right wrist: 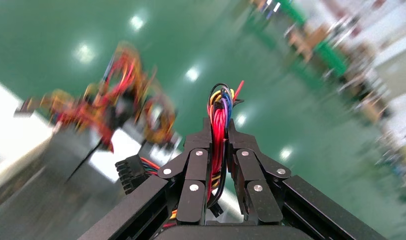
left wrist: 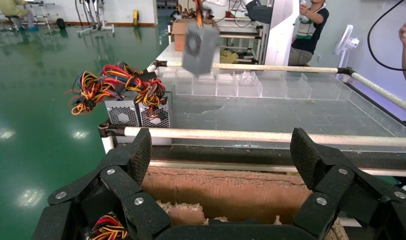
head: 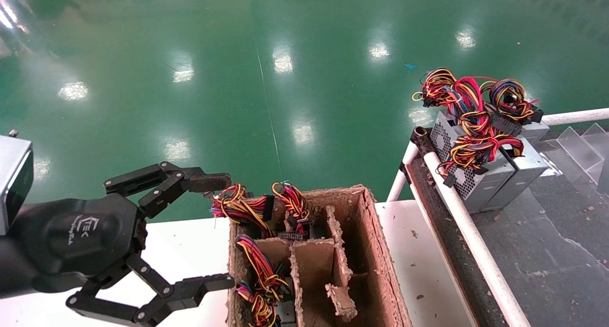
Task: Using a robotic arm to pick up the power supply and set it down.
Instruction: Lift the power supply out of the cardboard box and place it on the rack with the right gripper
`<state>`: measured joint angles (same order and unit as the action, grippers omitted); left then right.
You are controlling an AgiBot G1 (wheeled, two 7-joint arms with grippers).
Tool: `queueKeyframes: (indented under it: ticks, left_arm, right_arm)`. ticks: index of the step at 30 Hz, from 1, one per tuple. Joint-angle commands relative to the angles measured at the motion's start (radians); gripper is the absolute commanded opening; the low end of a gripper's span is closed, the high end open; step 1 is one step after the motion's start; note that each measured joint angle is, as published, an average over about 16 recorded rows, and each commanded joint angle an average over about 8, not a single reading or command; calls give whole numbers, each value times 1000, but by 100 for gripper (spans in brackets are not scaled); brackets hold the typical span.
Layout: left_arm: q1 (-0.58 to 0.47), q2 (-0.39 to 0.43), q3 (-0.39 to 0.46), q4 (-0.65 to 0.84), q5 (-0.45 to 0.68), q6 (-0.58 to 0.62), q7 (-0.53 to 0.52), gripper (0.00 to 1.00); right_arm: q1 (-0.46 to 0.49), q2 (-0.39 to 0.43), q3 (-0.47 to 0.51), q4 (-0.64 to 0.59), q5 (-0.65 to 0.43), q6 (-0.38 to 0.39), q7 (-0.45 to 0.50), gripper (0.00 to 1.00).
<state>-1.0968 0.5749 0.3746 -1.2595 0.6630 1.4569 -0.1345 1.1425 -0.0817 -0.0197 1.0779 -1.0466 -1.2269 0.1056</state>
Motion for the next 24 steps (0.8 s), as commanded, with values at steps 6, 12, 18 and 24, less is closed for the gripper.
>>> queueKeyframes:
  ticks: [6,12,18,24]
  left_arm:
    - [0,0,0,0,0,0,0,100]
    - [0,0,0,0,0,0,0,100]
    - [0,0,0,0,0,0,0,100]
    - [0,0,0,0,0,0,0,100]
  right_arm:
    - [-116,-30,-4,-146,31,-52,-82,0]
    - [-203,-81,22,-148,60,-1,-143,0]
    - [-250,-110,36,-54,47,107,-130,0]
    - [-240,-127,18,40,5,196,-71,0]
